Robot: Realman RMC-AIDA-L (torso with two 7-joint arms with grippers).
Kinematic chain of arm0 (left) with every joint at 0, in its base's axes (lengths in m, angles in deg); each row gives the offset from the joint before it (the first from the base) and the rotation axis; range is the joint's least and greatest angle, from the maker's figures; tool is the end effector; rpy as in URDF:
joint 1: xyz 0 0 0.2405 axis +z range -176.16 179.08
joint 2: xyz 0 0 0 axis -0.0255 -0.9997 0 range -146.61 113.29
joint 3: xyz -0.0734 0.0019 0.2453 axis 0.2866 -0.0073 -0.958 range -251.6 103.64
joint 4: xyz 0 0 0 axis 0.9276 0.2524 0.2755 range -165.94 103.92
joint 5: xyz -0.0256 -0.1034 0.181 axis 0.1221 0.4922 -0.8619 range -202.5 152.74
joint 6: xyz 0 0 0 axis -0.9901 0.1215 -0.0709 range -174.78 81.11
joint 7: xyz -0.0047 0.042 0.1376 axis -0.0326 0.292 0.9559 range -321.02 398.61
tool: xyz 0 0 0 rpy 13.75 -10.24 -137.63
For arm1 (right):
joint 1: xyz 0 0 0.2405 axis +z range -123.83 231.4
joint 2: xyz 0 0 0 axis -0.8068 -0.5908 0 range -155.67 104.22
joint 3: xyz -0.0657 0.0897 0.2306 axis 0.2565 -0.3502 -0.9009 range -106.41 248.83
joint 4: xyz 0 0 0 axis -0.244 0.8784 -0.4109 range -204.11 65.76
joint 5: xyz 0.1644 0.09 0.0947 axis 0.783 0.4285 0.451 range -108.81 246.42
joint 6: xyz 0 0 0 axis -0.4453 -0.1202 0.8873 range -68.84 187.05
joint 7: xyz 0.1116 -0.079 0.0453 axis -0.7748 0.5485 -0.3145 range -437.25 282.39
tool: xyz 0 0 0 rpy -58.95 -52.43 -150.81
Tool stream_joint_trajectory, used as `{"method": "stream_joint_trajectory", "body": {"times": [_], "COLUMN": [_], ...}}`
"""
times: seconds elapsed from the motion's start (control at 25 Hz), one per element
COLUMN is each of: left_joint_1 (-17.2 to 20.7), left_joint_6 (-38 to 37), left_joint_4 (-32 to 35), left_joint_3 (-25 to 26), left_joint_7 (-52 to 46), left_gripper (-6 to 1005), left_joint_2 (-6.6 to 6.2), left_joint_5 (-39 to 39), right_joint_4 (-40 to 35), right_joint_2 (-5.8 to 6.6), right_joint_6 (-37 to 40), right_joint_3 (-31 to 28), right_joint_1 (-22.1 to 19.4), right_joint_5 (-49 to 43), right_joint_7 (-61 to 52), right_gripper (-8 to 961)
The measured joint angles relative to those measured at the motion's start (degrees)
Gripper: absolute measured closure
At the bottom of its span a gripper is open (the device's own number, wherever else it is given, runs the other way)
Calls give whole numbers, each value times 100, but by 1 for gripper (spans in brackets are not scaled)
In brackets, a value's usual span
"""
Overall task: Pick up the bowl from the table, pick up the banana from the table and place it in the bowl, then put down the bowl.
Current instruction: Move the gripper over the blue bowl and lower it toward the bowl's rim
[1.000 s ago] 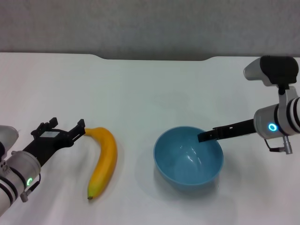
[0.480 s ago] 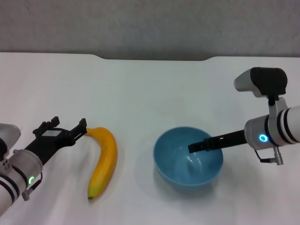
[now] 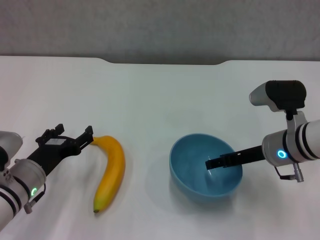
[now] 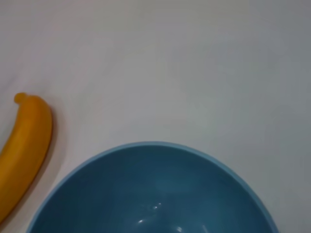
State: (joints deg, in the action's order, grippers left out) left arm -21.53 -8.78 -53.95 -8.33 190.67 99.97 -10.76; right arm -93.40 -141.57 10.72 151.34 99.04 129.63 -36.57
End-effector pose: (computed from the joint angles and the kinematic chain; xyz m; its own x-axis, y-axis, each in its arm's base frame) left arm -0.3249 0.3507 -0.0507 0.6155 0.3187 0.7208 0.7880 -0.2648 -0.5558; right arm 0.2624 0.3961 -0.0734 0.4664 -0.8665 -0.1778 -0.8513 -0.3851 -0.3564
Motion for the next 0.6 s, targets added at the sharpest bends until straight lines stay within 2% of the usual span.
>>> {"method": "stream_joint_trajectory", "body": {"times": [0.12, 0.52, 0.6], "left_joint_1": [10, 28, 29], "left_joint_6": [-4, -49, -49], "left_joint_4": [0, 10, 10], "left_joint_3": [0, 0, 0], "left_joint_7": [0, 0, 0], "left_gripper": [106, 105, 105], "left_joint_2": [0, 0, 0], "left_joint_5": [4, 21, 21], "right_joint_4": [-21, -28, -30], "right_joint_2": [0, 9, 9], "right_joint_6": [58, 197, 204], "right_joint_3": [2, -2, -1], "right_joint_1": [-17, -34, -35], "right_joint_5": [0, -14, -36], "right_joint_7": [-2, -5, -4], "right_gripper": [245, 685, 725]}}
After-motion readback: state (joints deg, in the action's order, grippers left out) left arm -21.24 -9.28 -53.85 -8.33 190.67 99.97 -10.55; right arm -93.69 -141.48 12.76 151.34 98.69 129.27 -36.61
